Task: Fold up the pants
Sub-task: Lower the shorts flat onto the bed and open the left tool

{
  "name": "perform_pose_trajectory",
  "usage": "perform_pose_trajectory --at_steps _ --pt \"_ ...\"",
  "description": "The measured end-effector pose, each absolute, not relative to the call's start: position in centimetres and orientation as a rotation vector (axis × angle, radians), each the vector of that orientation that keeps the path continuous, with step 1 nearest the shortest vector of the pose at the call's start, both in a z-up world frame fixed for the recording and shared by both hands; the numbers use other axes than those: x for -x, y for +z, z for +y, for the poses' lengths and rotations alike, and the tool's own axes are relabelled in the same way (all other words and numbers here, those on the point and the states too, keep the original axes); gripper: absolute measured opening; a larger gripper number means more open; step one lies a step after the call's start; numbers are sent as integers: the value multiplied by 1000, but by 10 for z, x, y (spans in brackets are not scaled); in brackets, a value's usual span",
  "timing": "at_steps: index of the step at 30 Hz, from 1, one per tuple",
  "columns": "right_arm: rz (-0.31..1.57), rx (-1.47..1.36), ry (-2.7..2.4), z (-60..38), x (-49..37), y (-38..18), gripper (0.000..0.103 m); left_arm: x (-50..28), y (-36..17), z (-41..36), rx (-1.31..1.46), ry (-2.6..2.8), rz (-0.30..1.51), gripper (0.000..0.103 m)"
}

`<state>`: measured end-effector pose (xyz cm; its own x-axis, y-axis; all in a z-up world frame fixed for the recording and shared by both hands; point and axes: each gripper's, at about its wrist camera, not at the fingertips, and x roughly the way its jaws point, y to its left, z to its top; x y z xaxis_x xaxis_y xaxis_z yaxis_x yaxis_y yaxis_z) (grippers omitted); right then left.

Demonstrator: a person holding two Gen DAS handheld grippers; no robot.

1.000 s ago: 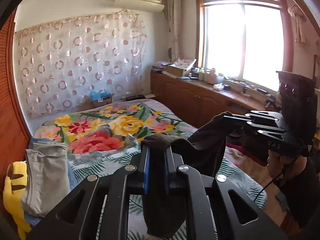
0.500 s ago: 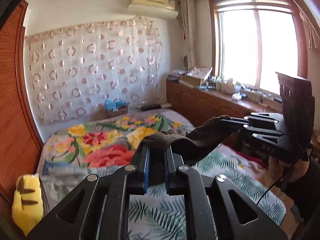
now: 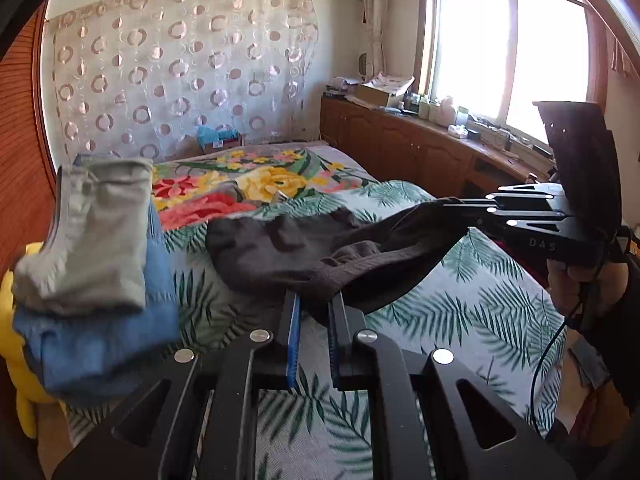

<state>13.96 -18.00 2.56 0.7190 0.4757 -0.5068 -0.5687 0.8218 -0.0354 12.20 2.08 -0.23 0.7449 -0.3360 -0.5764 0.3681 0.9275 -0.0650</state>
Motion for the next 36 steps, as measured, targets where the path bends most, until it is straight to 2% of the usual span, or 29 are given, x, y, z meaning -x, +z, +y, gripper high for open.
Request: perform_pose_trajectory --at_steps 9,20,31,33,35,36 --pt "590 182 591 -191 -94 15 6 -85 -33 24 -16 -391 673 13" --pt "683 131 611 -194 -75 -17 6 -64 -83 25 18 -375 775 13" --pt "700 89 601 -199 -79 -29 6 -59 -89 23 7 -359 796 13" --pt "700 89 598 -199 -80 -31 6 -58 -86 23 8 -356 788 19" --pt "700 90 593 -200 -79 -37 6 -55 -82 26 10 -349 771 35" --pt "700 89 592 -200 -77 -40 6 -55 -80 27 16 -348 763 39"
